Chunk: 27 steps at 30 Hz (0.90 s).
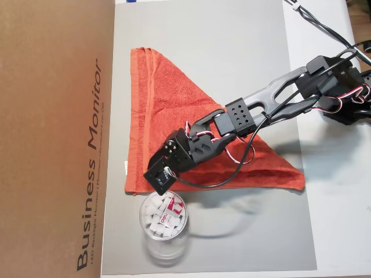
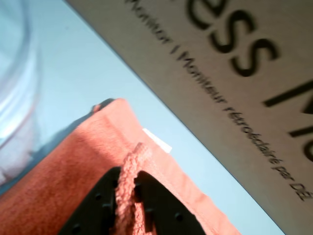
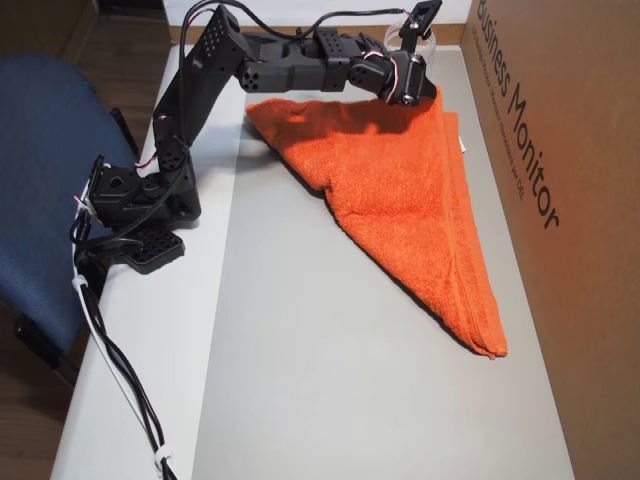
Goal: Fold the blanket.
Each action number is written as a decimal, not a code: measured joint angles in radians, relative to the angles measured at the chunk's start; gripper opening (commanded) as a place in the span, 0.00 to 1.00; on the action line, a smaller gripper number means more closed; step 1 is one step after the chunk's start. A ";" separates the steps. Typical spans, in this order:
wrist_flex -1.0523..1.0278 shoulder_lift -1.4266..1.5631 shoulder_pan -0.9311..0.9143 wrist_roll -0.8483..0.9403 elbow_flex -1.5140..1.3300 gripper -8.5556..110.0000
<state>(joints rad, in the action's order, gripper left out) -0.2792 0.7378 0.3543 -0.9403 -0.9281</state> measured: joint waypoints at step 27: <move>0.078 -0.233 0.020 -0.017 0.192 0.07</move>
<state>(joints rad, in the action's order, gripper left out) -0.2010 0.5047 0.3743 -0.9572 -0.7363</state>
